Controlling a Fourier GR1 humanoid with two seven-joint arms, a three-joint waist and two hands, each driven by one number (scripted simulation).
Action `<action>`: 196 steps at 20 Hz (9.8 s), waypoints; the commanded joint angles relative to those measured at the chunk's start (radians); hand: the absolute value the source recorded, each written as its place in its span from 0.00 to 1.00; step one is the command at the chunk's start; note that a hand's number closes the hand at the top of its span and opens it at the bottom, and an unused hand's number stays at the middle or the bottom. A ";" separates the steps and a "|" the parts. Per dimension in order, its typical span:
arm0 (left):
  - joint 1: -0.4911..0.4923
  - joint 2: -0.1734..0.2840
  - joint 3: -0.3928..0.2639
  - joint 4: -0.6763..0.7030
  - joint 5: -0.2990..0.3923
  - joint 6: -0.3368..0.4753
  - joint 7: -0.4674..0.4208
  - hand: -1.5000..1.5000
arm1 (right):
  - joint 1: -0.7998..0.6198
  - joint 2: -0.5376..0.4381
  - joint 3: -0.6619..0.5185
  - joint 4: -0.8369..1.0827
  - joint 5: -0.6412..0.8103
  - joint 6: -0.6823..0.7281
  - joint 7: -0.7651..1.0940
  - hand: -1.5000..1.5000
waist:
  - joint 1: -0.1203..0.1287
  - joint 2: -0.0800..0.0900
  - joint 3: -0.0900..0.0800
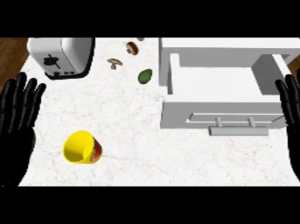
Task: Pick up the cup, place it into the drawer and close the drawer
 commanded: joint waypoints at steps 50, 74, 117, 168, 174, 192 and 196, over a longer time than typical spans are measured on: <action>-0.379 0.265 0.150 1.706 -0.107 -0.556 -0.961 0.00 | -0.270 -0.074 -0.087 0.219 -0.111 0.164 0.113 0.00 | -0.016 0.034 0.013; -0.501 0.145 0.086 1.869 -0.142 -0.546 -1.077 0.00 | -0.317 -0.105 -0.116 0.231 -0.136 0.185 0.137 0.00 | -0.035 0.039 0.010; -0.946 -0.080 0.093 1.242 0.142 0.115 -0.504 1.00 | -0.237 -0.141 -0.175 0.208 -0.148 0.211 0.135 0.00 | -0.012 0.022 0.017; -1.298 -0.081 -0.226 1.708 0.655 0.333 -0.501 0.00 | -0.352 -0.295 0.180 0.333 -0.152 0.669 0.205 0.00 | -0.120 0.052 0.017; -1.272 -0.081 -0.197 1.706 0.683 0.299 -0.517 0.00 | -0.298 -0.252 0.284 0.371 0.237 0.501 0.113 0.00 | -0.032 0.041 0.017; -0.994 0.002 -0.202 1.492 0.675 0.169 -0.556 0.00 | -0.608 -0.157 0.255 1.356 0.527 0.186 -0.329 1.00 | 0.116 0.038 0.021; -0.968 0.049 -0.188 1.455 0.689 0.130 -0.542 0.00 | -0.748 -0.207 0.150 1.479 0.479 0.186 -0.394 1.00 | 0.134 0.049 0.021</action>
